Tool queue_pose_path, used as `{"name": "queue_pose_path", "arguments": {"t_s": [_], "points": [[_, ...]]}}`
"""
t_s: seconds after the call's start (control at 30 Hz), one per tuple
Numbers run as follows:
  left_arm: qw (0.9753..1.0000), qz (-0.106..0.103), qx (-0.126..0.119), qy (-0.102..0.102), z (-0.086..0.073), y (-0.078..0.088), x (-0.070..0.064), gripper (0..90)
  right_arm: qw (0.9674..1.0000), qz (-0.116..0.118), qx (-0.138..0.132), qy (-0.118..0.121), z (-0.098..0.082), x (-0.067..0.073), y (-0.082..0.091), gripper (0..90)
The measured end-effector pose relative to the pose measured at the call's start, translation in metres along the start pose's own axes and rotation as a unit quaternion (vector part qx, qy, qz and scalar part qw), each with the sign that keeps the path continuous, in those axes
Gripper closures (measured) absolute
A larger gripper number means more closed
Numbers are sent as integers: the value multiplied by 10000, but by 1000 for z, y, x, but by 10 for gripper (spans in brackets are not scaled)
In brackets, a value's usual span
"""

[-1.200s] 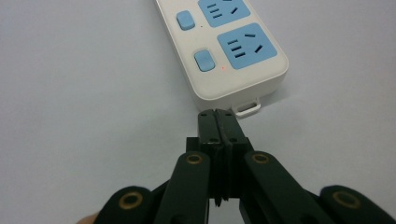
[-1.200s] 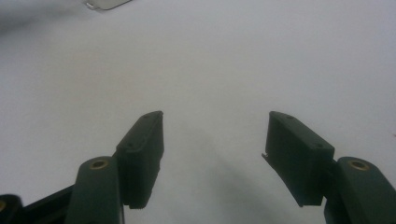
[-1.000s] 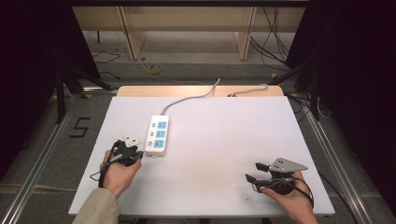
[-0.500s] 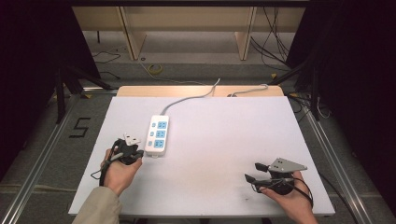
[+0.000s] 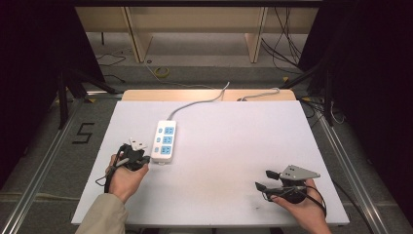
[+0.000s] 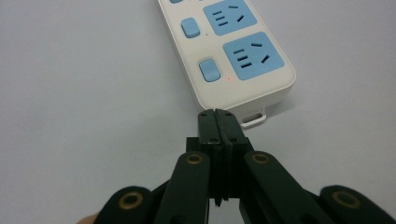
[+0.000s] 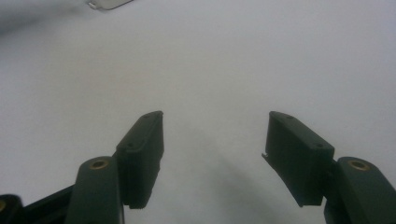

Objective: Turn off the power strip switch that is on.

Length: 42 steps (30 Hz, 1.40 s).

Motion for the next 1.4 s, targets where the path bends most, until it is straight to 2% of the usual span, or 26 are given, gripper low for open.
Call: {"name": "queue_pose_path", "arguments": {"t_s": [0.27, 0.93, 1.4], "points": [[10000, -8, 17, -65, 4, -3, -1, 900, 10000, -49, -38, -8, 0, -2, 3, 380], [10000, 73, 25, 55, 14, -10, 9, 900, 10000, -12, -13, 1, 0, 0, 1, 381], [9999, 126, 68, -9, 19, -16, 12, 900, 10000, -26, -24, 30, 0, 1, 2, 382]]}}
Point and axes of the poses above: each handheld gripper's, and its own axes: y roughly backward along the jaws, z roughly out of its top, x roughly to its left, the point moved 7 cm from there along -y, roughly forward along the jaws, and after that the axes turned 4 degrees about -y, right-handed, at the moved point
